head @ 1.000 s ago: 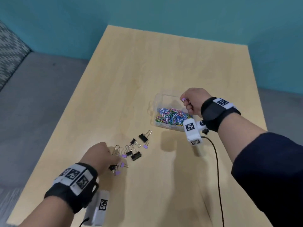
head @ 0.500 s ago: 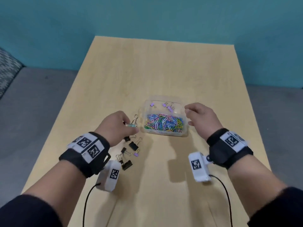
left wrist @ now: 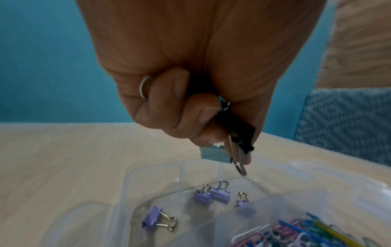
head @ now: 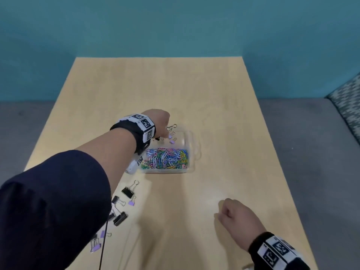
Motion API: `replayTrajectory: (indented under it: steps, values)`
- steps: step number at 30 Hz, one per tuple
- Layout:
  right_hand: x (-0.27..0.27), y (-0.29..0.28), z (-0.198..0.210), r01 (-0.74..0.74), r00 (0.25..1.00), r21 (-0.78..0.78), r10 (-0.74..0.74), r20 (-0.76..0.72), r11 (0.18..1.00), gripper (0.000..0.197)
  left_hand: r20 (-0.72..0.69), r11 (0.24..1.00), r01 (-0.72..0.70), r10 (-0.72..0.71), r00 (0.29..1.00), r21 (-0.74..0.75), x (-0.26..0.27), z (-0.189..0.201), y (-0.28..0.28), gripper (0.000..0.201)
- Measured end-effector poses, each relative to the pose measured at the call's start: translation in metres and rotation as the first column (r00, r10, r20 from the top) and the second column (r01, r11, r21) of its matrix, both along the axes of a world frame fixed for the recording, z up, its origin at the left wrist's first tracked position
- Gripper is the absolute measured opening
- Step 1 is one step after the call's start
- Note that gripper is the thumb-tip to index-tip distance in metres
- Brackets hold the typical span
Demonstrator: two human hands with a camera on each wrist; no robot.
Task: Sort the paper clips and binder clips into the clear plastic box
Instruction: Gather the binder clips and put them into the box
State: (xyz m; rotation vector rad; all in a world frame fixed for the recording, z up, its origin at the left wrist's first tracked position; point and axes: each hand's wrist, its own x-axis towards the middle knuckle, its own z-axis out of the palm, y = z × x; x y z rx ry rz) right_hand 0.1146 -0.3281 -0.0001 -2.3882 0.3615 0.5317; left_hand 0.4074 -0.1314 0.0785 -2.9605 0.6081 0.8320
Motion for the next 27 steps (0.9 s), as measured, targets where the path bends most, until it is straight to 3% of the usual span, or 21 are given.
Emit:
replayTrajectory:
  steps: [5,10,12,15,17,19,23,25,27]
  values:
    - [0.001,-0.001,-0.001,0.007,1.000,0.003,-0.007,0.010,1.000,0.026,0.040,0.997,0.050,-0.048,0.998,-0.053,0.006,-0.008,-0.001,0.030]
    - [0.002,-0.001,-0.001,0.013,1.000,-0.022,-0.013,-0.013,1.000,0.028,-0.091,0.955,-0.136,0.115,0.989,-0.265,-0.003,-0.002,0.004,0.033]
    - [0.003,0.000,0.003,0.008,0.999,-0.044,-0.009,-0.034,0.999,0.028,-0.110,0.898,-0.220,0.193,0.975,-0.380,-0.012,0.009,0.010,0.034]
    - [0.010,0.006,0.011,-0.015,0.997,-0.072,0.010,-0.072,0.997,0.026,-0.128,0.751,-0.343,0.330,0.935,-0.564,-0.038,0.022,0.041,0.030]
    - [0.018,0.022,0.015,-0.136,0.991,-0.118,0.135,-0.023,0.984,0.018,-0.120,0.677,-0.403,0.425,0.897,-0.616,-0.067,0.019,0.075,0.022]
    - [0.031,0.050,0.018,-0.286,0.955,-0.152,0.295,0.041,0.946,0.007,-0.072,0.696,-0.458,0.508,0.858,-0.553,-0.104,0.007,0.114,0.017]
    - [0.066,0.124,0.021,-0.535,0.823,-0.191,0.559,0.100,0.823,0.027,-0.060,0.781,-0.579,0.582,0.811,-0.235,-0.188,-0.024,0.185,0.021]
    - [0.082,0.158,0.021,-0.600,0.773,-0.184,0.624,0.119,0.778,0.026,-0.122,0.776,-0.617,0.606,0.786,-0.129,-0.222,-0.038,0.205,0.028]
    - [0.095,0.186,0.020,-0.600,0.782,-0.174,0.618,0.077,0.781,0.021,-0.156,0.761,-0.638,0.621,0.768,-0.118,-0.249,-0.049,0.212,0.029]
